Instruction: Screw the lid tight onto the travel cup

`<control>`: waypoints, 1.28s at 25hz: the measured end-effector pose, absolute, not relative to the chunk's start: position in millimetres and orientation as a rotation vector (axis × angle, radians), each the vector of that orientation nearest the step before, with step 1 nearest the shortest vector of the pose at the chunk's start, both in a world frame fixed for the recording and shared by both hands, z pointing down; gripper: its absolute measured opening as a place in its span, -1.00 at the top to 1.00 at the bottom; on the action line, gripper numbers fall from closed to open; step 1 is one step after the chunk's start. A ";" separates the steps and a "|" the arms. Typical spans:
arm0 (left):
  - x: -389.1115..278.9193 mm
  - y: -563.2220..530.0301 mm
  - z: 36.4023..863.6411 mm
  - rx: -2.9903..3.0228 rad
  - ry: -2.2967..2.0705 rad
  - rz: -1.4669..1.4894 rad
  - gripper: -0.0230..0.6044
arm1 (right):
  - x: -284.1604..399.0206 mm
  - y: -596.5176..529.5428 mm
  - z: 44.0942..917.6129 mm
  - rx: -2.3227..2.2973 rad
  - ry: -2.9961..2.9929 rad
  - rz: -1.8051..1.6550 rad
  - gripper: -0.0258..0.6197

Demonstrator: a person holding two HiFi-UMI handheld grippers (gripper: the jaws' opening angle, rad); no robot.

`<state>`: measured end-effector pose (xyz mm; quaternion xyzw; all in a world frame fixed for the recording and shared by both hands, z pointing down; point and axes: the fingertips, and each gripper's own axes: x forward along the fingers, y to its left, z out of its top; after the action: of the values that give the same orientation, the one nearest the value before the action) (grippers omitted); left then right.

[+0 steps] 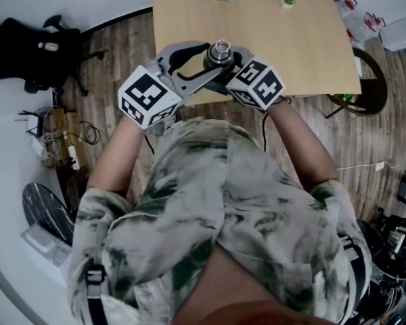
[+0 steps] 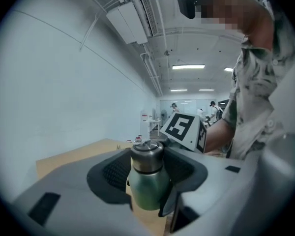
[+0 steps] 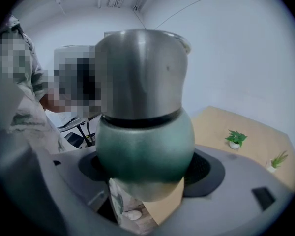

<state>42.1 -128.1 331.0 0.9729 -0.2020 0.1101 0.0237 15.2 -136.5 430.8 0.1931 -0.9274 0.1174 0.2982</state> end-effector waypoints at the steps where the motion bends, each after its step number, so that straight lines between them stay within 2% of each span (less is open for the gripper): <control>1: 41.1 -127.7 330.7 3.019 -0.587 0.341 0.23 | 14.3 -135.5 430.0 0.501 -2.466 0.308 -0.33; 9: 36.4 -127.6 330.4 3.032 -0.436 0.335 0.22 | 9.3 -131.8 430.0 0.470 -2.482 0.328 -0.33; 16: 38.6 -133.6 331.7 2.957 -0.677 0.300 0.15 | 9.8 -141.2 434.7 0.537 -2.481 0.370 -0.33; 32: 38.0 -140.0 335.8 2.865 -1.052 0.308 0.17 | 1.8 -146.1 438.0 0.572 -2.474 0.367 -0.33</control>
<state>38.0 -140.0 335.8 0.9333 -0.3428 0.1004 0.0372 1.8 -146.1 438.0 0.2139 -0.9245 0.1372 0.2841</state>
